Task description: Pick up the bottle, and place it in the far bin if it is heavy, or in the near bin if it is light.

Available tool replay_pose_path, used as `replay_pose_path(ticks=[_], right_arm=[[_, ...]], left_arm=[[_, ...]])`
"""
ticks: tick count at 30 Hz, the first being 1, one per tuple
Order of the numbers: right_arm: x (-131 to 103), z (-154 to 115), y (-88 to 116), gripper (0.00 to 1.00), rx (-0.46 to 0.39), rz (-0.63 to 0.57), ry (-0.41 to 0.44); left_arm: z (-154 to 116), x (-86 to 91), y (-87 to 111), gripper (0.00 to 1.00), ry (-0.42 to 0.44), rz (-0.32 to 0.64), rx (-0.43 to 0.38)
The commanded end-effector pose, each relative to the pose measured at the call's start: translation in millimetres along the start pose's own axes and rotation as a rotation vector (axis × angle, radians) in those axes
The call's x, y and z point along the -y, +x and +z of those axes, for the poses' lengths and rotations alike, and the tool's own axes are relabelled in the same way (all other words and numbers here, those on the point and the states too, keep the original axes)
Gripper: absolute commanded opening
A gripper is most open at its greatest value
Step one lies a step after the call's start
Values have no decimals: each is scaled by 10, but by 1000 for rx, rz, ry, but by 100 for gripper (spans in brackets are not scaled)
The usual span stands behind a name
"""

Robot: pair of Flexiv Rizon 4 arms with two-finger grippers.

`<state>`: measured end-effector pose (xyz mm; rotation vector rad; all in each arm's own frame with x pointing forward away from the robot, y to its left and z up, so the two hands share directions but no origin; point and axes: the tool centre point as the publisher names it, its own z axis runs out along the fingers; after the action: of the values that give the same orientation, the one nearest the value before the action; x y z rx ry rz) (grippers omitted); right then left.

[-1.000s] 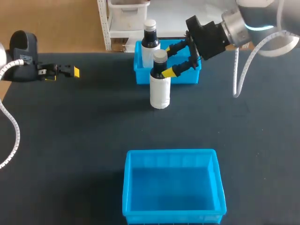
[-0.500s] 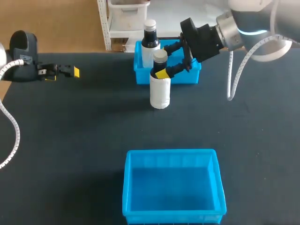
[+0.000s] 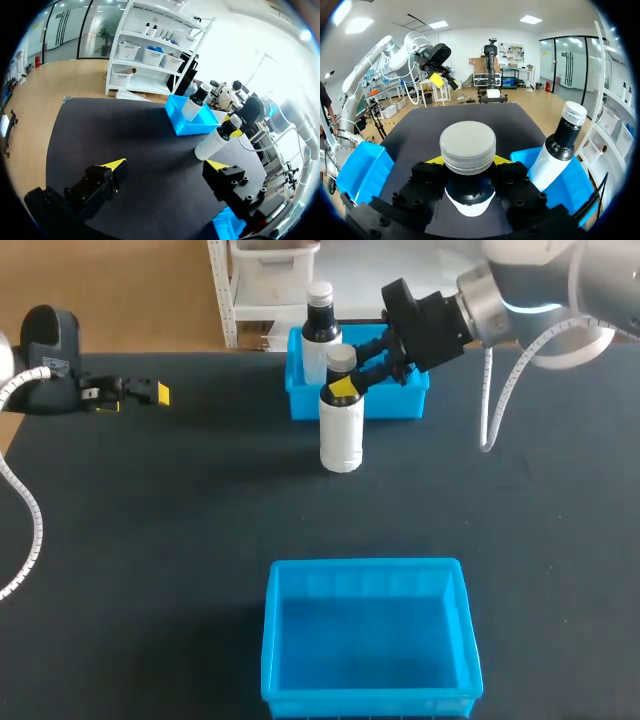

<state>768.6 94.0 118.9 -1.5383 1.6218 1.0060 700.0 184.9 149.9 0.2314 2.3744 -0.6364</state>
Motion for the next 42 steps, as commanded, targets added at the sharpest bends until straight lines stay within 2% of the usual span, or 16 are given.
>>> replay_pose_path(ticks=[1, 2, 3, 11, 30, 42], right_arm=[[-7, -21, -4, 11, -1, -1, 4], [-10, -30, -10, 3, -1, -2, 6], [-13, -42, -16, 0, 0, -4, 8], [-31, -259, -76, 0, -2, -14, 37], [138, -1105, -46, 0, -16, 2, 125], [141, -1595, -42, 0, -24, 12, 170]], left_arm=[[0, 0, 0, 100, 0, 0, 0], [0, 0, 0, 100, 0, 0, 0], [0, 0, 0, 100, 0, 0, 0], [0, 0, 0, 100, 0, 0, 0], [0, 0, 0, 100, 0, 0, 0], [0, 0, 0, 100, 0, 0, 0]])
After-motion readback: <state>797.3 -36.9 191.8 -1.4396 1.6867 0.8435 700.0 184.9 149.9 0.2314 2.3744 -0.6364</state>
